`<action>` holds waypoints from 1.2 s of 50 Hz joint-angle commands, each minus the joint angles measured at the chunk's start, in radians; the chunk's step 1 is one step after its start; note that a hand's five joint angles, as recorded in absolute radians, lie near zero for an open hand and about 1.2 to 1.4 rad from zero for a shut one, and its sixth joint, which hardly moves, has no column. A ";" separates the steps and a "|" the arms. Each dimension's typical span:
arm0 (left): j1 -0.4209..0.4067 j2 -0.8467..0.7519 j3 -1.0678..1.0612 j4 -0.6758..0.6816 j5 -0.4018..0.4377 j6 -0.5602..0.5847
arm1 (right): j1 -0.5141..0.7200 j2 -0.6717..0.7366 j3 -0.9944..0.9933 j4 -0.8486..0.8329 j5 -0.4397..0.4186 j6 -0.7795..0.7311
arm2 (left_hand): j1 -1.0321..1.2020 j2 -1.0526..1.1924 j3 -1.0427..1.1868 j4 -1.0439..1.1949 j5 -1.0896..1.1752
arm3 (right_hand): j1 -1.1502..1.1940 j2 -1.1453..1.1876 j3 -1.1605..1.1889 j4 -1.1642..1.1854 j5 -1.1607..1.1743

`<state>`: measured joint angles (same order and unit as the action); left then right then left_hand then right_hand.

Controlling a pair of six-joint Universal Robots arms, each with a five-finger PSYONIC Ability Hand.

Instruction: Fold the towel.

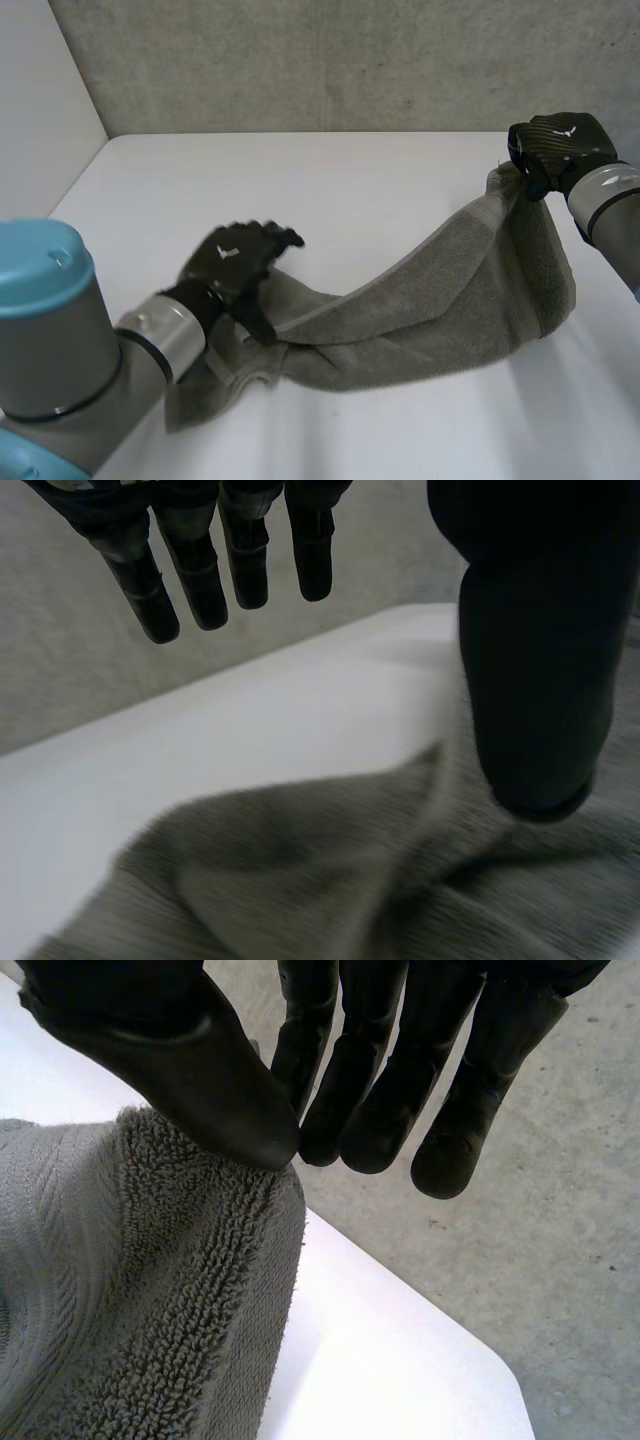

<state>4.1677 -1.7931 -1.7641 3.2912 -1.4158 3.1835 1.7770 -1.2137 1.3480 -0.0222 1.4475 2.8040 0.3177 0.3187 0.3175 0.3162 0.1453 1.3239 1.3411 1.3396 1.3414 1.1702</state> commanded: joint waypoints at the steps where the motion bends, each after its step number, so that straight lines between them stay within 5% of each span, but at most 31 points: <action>1: -0.040 -0.098 0.015 0.004 -0.005 -0.002 | 0.002 -0.058 0.045 0.001 -0.004 0.000 | 0.116 0.115 0.116 0.117 0.114 | 0.072 0.055 0.057 0.055 0.052; 15: -0.043 -0.285 0.149 0.079 -0.107 0.001 | -0.044 -0.253 0.134 0.004 -0.096 -0.001 | 0.360 0.359 0.360 0.361 0.358 | 0.072 0.055 0.057 0.055 0.052; 22: -0.024 -0.318 0.236 0.094 -0.118 0.042 | -0.047 -0.251 0.111 -0.007 -0.118 -0.001 | 1.077 1.076 1.077 1.079 1.075 | 0.072 0.055 0.057 0.055 0.052; 29: -0.015 -0.278 0.483 0.160 -0.167 0.121 | -0.002 -0.086 -0.126 -0.165 -0.081 0.006 | 1.079 1.078 1.079 1.080 1.076 | 0.072 0.055 0.057 0.055 0.052; 35: -0.026 -0.261 0.735 0.137 -0.166 0.121 | 0.068 -0.023 -0.257 -0.128 -0.024 0.000 | 1.079 1.078 1.079 1.080 1.076 | 0.072 0.055 0.057 0.055 0.052; 37: -0.032 -0.250 0.735 0.104 -0.164 0.118 | 0.096 -0.006 -0.277 -0.027 -0.007 0.000 | 1.079 1.078 1.079 1.080 1.076 | -0.791 -0.808 -0.806 -0.808 -0.812; 42: -0.043 -0.158 0.564 0.010 -0.161 0.111 | 0.122 0.025 -0.245 0.089 -0.010 0.008 | 1.079 1.078 1.079 1.080 1.076 | -1.149 -1.167 -1.165 -1.167 -1.170; 49: -0.046 -0.011 0.235 0.099 -0.155 0.116 | 0.131 0.056 -0.222 0.153 -0.025 0.060 | 1.079 1.078 1.079 1.080 1.076 | -1.149 -1.167 -1.165 -1.167 -1.170; 60: -0.055 0.354 -0.166 0.179 -0.038 0.121 | 0.119 0.232 -0.536 0.402 -0.257 0.137 | 1.079 1.078 1.079 1.080 1.076 | -1.149 -1.167 -1.165 -1.167 -1.170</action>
<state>4.1165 -1.5884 -1.8056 3.4585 -1.5189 3.3031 1.8966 -1.0918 1.0061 0.2218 1.3083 2.9402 1.1898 1.2175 1.2171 1.2171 1.0220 0.2382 0.2505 0.2457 0.2637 0.0619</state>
